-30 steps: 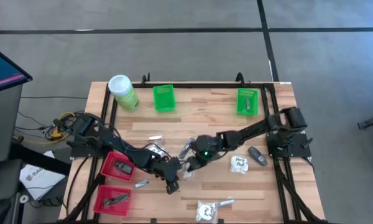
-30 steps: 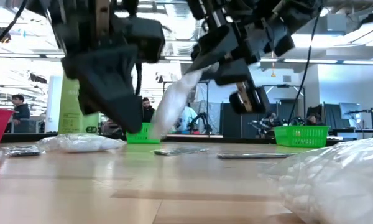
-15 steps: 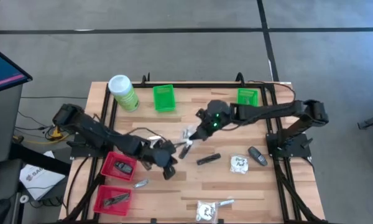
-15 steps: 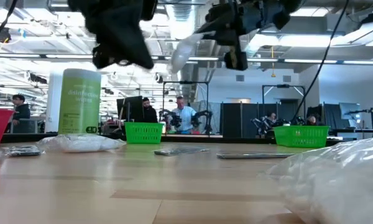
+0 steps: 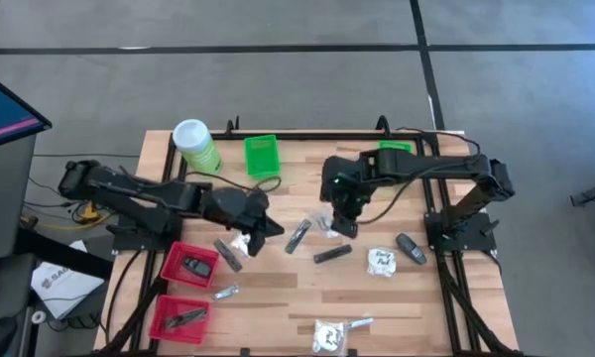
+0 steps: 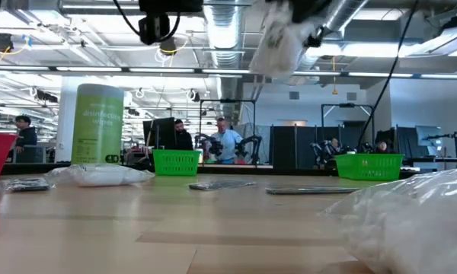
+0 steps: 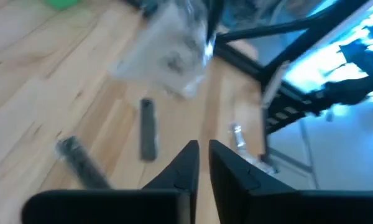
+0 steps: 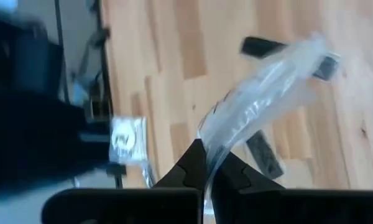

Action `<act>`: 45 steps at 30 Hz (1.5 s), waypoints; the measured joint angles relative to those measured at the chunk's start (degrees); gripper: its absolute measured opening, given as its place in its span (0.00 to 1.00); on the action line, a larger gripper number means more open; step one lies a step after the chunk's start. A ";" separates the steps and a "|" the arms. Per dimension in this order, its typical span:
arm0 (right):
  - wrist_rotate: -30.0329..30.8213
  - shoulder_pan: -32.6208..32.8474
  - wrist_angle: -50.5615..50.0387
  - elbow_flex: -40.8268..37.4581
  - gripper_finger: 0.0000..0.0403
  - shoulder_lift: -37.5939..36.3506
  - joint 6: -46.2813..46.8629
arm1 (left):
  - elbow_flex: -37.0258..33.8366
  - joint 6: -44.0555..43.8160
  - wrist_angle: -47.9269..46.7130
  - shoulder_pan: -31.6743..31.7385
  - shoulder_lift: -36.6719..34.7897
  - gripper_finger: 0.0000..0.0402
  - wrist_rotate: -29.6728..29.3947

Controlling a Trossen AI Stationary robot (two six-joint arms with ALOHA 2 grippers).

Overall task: Pick & Place Travel size toiletries
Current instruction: Put the white vanity pack into the top left green basket

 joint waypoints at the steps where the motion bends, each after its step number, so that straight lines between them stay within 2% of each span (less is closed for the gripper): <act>1: 0.60 1.15 -2.85 2.51 0.00 1.42 -1.33 | 0.00 0.54 0.82 0.86 -0.17 0.10 1.85; 6: 1.30 6.17 -11.48 15.81 0.00 9.18 -5.56 | 0.00 3.10 6.92 3.65 0.31 0.25 9.94; 13: 4.50 10.45 -22.59 33.53 0.00 19.60 -10.11 | -0.02 5.91 8.88 3.92 0.60 0.49 12.49; 18: 4.20 11.15 -25.45 43.46 0.00 25.16 -12.08 | 0.02 5.71 14.42 2.97 1.46 0.58 14.89; 31: 1.77 10.22 -27.12 42.11 0.00 26.21 -13.80 | -0.09 2.49 18.17 1.43 10.21 0.54 19.89; 37: -0.93 10.04 -27.17 42.11 0.00 26.19 -14.23 | 0.00 2.92 23.32 1.89 10.63 0.53 19.86; 45: -1.09 10.00 -27.03 42.11 0.00 26.19 -14.34 | 3.04 6.06 23.20 2.08 11.61 0.53 20.79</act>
